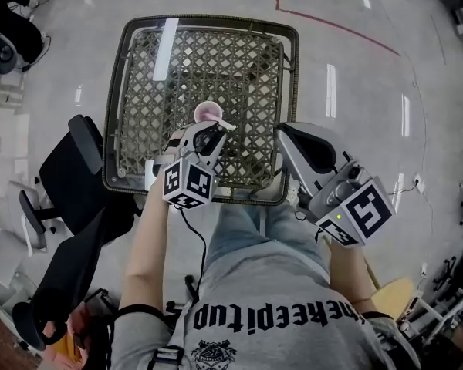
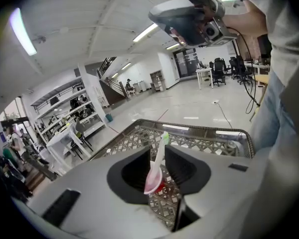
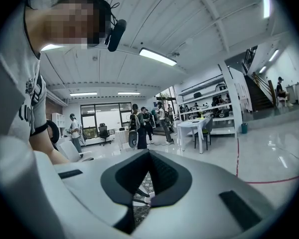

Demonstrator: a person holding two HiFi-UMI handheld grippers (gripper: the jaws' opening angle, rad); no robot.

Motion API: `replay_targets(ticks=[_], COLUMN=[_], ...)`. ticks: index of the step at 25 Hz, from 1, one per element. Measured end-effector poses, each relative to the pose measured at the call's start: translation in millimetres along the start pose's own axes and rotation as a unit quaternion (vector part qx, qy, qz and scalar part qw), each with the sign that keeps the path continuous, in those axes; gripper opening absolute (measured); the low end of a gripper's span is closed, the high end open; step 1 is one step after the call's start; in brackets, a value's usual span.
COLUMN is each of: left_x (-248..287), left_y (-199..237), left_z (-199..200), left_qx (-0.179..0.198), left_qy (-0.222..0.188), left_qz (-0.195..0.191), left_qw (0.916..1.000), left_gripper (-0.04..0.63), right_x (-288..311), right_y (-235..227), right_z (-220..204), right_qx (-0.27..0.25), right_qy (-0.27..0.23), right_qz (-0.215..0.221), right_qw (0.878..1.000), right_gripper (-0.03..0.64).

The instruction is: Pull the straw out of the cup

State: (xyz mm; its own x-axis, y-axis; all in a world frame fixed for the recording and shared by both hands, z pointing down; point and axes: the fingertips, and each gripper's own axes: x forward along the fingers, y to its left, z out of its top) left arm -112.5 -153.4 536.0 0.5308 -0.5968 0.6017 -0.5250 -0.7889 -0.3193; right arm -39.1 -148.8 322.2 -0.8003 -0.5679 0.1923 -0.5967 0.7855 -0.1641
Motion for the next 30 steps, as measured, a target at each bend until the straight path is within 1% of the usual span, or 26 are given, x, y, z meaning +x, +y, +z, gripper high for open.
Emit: replay_targets(ticks=[4,11,21,23,25,30], left_x=[9,22,38,39,40,36], left_y=[0,-4,-6,-6,-4,-2], left_z=[-7,-14,-26,-26,-27,-23], left_qx=[0.005,0.019,0.01,0.009,0.01,0.003], left_qy=[0.009,0.022,0.044,0.045,0.047,0.041], left_qz=[-0.001,-0.015,-0.018,-0.014,-0.005,0.013], left_qw=[0.9999,0.9995,0.9988,0.9988,0.9988,0.9991], left_gripper=[0.138,0.138,0.137,0.135,0.106,0.092], right_x=[-2,-5,-6,-6,-7,-12], right_y=[-4,-7,-14,-15,-16,-14], right_z=[-2,-4,-9,-9,-8,-6], right_qx=[0.001,0.002,0.004,0.004,0.004,0.002], right_qy=[0.002,0.009,0.015,0.015,0.014,0.012], right_qz=[-0.006,-0.016,-0.021,-0.022,-0.022,-0.02], right_qw=[1.0,1.0,1.0,1.0,1.0,1.0], right_gripper=[0.002,0.002,0.002,0.002,0.002,0.002])
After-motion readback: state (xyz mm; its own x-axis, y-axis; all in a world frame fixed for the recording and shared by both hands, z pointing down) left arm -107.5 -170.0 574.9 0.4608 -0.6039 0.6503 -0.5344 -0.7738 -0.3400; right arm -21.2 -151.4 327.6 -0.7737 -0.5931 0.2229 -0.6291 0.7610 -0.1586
